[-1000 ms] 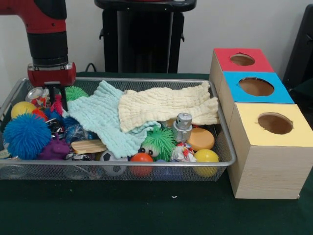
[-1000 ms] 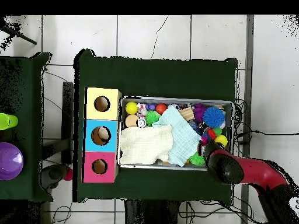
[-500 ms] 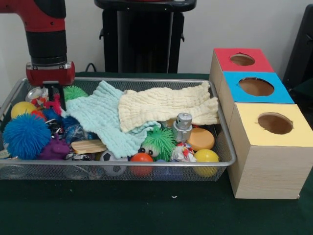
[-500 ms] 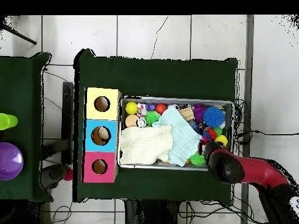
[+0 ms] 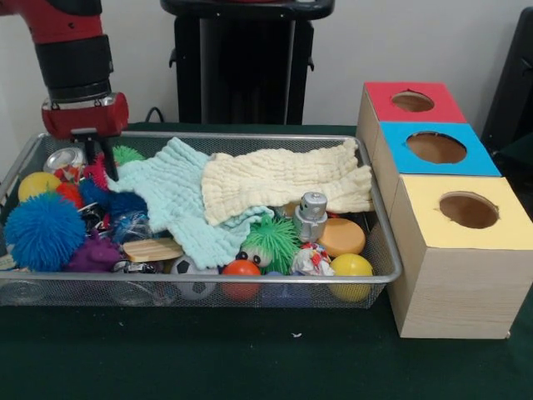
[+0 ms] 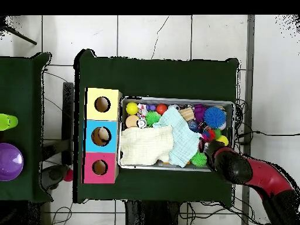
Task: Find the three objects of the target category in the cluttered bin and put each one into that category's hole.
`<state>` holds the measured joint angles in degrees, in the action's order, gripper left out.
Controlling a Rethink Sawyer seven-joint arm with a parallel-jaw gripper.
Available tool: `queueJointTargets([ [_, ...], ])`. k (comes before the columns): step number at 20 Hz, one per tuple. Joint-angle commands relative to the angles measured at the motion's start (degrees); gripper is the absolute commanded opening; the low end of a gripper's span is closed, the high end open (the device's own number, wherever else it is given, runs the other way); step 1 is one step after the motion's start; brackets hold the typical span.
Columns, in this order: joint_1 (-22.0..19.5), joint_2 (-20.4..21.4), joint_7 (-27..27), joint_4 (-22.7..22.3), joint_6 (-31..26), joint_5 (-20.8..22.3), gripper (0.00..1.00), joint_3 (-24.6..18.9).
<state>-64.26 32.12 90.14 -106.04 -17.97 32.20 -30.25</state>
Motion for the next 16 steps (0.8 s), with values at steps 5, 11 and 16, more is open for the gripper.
queueJointTargets([
  [5,2.2,1.9,7.7,-6.1,0.2,-8.1,0.0,-5.5],
  [11,4.9,6.3,9.0,-6.7,-0.9,-11.3,0.0,-4.3],
  [16,8.3,10.3,10.5,-7.1,-2.6,-14.4,0.0,-1.8],
])
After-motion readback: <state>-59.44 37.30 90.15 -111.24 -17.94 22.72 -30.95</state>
